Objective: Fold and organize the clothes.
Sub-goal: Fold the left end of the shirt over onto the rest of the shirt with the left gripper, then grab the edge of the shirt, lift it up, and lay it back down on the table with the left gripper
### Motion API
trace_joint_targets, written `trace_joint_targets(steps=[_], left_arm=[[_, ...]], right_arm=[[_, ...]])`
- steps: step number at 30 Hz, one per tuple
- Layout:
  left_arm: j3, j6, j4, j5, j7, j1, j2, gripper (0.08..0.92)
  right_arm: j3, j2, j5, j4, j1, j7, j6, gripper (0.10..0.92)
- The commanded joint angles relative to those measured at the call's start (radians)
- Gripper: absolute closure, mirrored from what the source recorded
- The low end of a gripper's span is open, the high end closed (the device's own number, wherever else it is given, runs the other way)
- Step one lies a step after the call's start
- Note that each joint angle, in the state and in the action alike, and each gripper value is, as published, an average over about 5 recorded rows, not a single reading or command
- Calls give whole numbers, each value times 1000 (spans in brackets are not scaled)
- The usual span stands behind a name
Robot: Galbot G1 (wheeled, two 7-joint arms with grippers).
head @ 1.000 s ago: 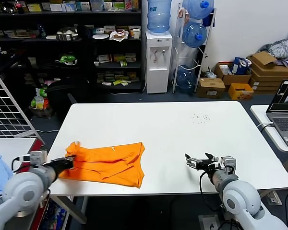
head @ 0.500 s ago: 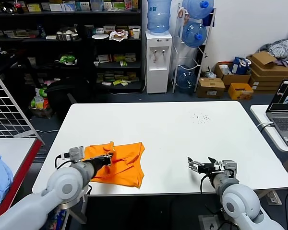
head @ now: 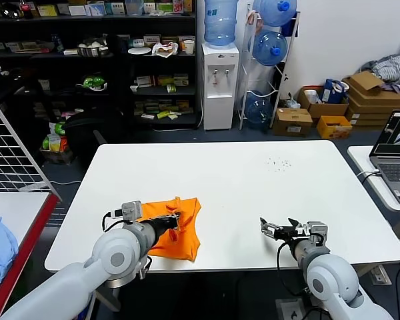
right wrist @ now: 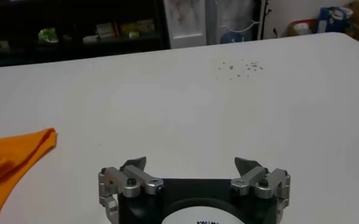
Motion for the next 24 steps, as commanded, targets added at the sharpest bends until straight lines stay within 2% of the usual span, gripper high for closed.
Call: trace_joint_targets(steps=[1, 4, 9, 13, 16, 19, 22, 24], left_arm=[[29, 6, 11, -6, -9, -28, -33, 875], [24, 7, 14, -4, 1, -28, -32, 818], [1, 12, 21, -3, 16, -29, -28, 672], [-73, 29, 24, 3, 66, 9, 44, 559], [-182, 46, 41, 32, 183, 76, 153, 472], [-277, 47, 85, 81, 344, 149, 282, 386], [-324, 40, 149, 96, 512, 195, 401, 299], [-327, 41, 186, 91, 602, 204, 449, 238]], right_arm=[[2, 0, 1, -2, -2, 3, 0, 104], [4, -1, 0, 0, -5, 3, 0, 104], [3, 1, 0, 2, -7, 4, 0, 104], [2, -1, 0, 2, -7, 3, 0, 104], [2, -4, 0, 1, -5, -1, 2, 104], [2, -3, 0, 0, -3, -4, 3, 104], [0, -2, 0, -3, 0, -8, 5, 104], [-1, -2, 0, -6, 1, -12, 6, 104]])
